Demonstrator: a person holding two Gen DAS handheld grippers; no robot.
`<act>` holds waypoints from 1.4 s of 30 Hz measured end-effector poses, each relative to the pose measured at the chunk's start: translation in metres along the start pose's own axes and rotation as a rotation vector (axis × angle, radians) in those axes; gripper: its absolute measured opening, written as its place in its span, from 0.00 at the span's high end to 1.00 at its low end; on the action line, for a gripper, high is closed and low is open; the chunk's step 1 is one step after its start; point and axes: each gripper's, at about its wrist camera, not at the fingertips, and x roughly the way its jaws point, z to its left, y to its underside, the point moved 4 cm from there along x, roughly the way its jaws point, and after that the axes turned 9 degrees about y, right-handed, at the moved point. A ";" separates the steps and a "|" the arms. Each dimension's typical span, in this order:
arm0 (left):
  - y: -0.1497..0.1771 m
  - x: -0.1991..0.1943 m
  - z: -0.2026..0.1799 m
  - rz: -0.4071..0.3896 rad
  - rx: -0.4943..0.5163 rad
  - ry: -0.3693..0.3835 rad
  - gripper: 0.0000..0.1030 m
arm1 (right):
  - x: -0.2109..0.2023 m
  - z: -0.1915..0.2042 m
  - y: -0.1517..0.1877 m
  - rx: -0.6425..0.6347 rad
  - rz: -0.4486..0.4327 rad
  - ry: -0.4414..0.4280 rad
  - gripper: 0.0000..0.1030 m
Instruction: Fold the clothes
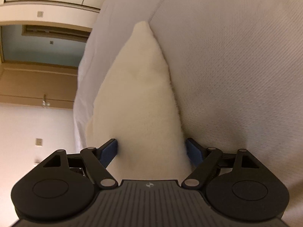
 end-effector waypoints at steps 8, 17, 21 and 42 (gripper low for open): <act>-0.001 0.031 -0.017 0.039 0.101 -0.012 0.48 | 0.028 0.017 -0.001 -0.012 -0.017 0.068 0.45; 0.049 -0.041 -0.081 -0.049 0.183 -0.078 0.60 | -0.034 0.065 0.051 -0.047 -0.046 -0.004 0.51; 0.084 -0.094 -0.100 -0.095 0.182 -0.078 0.60 | -0.055 0.086 0.088 -0.065 -0.030 -0.040 0.51; 0.002 -0.474 0.014 -0.345 0.220 -0.229 0.60 | 0.158 0.350 0.288 -0.146 0.043 -0.258 0.51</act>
